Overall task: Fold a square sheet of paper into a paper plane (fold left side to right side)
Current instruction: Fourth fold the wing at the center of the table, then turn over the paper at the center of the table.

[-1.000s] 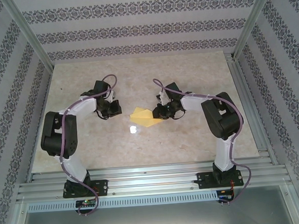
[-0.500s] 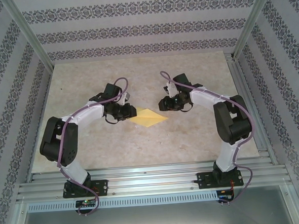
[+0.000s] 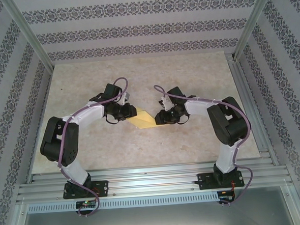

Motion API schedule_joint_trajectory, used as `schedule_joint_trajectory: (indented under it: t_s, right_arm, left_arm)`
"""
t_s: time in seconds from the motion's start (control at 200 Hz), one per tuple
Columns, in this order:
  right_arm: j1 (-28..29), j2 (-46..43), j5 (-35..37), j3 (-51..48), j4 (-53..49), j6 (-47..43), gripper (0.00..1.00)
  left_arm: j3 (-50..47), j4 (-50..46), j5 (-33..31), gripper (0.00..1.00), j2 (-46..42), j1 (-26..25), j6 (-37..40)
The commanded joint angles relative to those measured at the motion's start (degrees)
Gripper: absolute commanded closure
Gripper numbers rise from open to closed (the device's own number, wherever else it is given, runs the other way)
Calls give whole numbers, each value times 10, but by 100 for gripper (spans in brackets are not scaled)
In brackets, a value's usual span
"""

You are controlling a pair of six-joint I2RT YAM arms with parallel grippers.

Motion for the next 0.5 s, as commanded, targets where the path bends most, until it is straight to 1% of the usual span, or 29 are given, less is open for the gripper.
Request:
schedule_joint_trajectory:
  t_s: [0.0,0.08,0.145,0.27,0.37,0.495]
  right_arm:
    - [4,-42,-15,-17,21,34,58]
    - [-7,-66,1,-8,22,46,57]
    - [-8,-63,12,15,14,43,55]
    - [2,-10,33,70,-9,32,53]
    - [17,36,49,121,-29,14,52]
    - [23,82,47,172,-41,5,55]
  left_arm:
    - [-10,6,5,74,2,-1,7]
    - [-16,13,15,76,6,-5,4]
    - [-19,16,11,78,10,-9,3]
    - [-33,43,14,81,30,-14,-15]
    - [-40,63,13,81,48,-17,-25]
    - [-40,60,6,83,67,-16,-20]
